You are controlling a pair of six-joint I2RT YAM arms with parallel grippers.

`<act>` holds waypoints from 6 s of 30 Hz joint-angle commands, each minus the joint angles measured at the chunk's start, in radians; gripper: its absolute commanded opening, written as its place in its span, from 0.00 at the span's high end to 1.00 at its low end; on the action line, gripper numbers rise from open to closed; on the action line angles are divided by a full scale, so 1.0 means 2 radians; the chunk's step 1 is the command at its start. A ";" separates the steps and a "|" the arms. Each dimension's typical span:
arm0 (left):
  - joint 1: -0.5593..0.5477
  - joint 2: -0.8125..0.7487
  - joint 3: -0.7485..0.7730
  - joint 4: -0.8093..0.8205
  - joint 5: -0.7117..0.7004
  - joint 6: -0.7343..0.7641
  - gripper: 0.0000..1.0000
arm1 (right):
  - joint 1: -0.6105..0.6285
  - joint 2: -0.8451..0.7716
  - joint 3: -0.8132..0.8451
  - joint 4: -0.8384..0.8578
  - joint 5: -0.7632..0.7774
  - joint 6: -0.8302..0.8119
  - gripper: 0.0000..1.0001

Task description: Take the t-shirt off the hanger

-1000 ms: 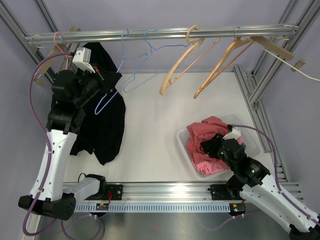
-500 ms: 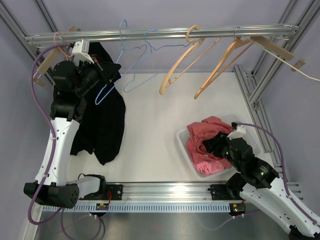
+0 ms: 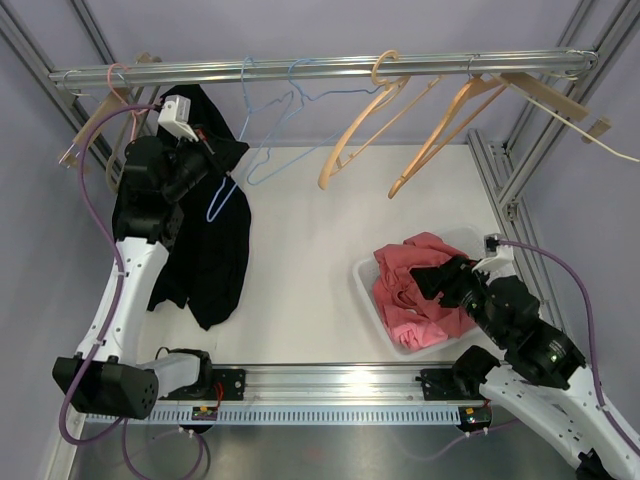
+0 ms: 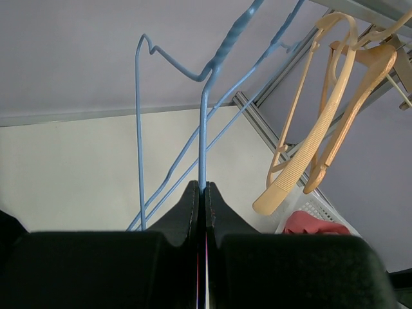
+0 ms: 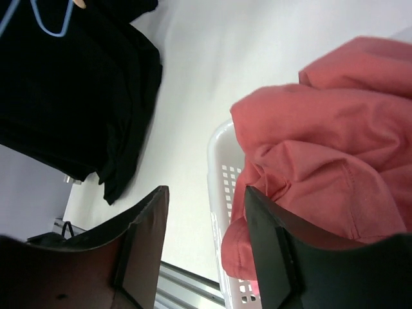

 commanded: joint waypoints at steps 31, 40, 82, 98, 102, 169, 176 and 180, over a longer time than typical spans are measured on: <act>0.098 -0.035 0.155 -0.247 -0.339 0.151 0.43 | -0.002 -0.022 0.041 0.076 -0.119 -0.076 0.30; 0.118 0.049 0.218 -0.248 -0.344 0.186 0.45 | -0.002 -0.019 0.021 0.097 -0.153 -0.077 0.30; 0.120 -0.013 0.213 -0.154 -0.129 0.075 1.00 | -0.002 0.068 0.062 0.164 -0.255 -0.072 0.28; 0.119 -0.259 -0.030 -0.128 -0.085 0.011 1.00 | 0.180 0.206 0.071 0.271 -0.164 -0.091 0.19; 0.119 -0.293 -0.032 -0.135 -0.063 -0.024 1.00 | 0.251 0.279 0.109 0.307 -0.125 -0.102 0.09; 0.060 -0.473 -0.028 -0.086 0.078 -0.213 1.00 | 0.594 0.383 0.382 -0.058 0.252 -0.138 1.00; 0.054 -0.468 -0.132 -0.083 0.164 -0.195 1.00 | 0.520 0.292 0.222 0.007 0.197 -0.072 1.00; 0.075 -0.434 -0.125 -0.072 0.166 -0.197 1.00 | 0.435 0.283 0.183 0.055 0.152 -0.107 1.00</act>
